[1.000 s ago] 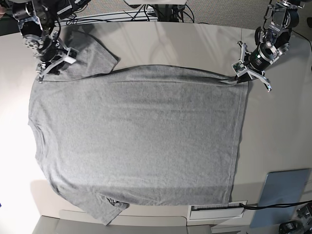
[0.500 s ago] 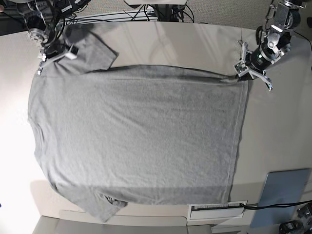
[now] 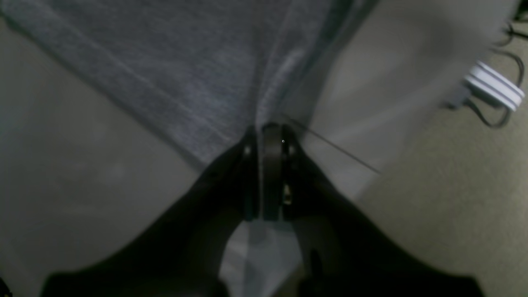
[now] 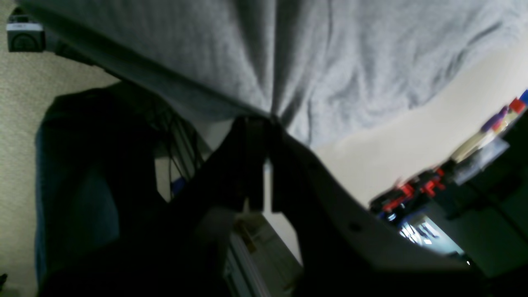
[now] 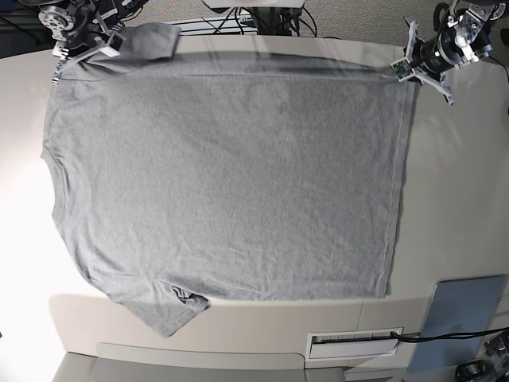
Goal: Fold the T-shirt properly
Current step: 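Lift the grasped edge and fold it over the shirt body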
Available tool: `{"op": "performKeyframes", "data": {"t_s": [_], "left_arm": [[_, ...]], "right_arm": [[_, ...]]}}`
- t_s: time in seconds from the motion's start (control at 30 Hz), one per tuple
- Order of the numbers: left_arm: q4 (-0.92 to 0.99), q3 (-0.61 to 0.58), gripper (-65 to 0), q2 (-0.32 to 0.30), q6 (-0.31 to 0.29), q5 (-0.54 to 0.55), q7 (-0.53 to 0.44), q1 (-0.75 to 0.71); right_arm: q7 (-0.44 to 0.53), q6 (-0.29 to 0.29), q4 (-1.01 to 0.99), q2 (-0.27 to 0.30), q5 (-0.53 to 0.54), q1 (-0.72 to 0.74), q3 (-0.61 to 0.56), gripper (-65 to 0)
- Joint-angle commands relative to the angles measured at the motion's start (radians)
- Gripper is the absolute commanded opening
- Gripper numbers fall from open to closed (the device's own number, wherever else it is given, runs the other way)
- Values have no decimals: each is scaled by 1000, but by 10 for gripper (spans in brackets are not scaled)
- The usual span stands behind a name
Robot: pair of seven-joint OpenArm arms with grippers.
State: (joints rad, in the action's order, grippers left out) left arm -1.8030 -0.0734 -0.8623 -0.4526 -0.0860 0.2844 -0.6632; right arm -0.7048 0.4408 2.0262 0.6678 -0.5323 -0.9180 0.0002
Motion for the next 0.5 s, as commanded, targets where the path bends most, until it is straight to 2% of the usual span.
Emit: {"op": "performKeyframes", "data": {"t_s": [0.0, 0.17, 0.33, 0.47], "left_arm": [[-5, -6, -650, -16, -34, -6, 34, -22], [-22, -6, -650, -16, -42, -6, 98, -24], [-43, -6, -650, -16, -109, 49, 172, -24], [-56, -4, -650, -16, -104, 72, 171, -23]], "right_arm": [[-6, -16, 20, 17, -13, -24, 19, -650], [2, -34, 42, 17, -13, -79, 48, -650], [1, -35, 43, 16, -13, -109, 48, -650], [-3, -85, 43, 17, -15, -115, 48, -650]]}}
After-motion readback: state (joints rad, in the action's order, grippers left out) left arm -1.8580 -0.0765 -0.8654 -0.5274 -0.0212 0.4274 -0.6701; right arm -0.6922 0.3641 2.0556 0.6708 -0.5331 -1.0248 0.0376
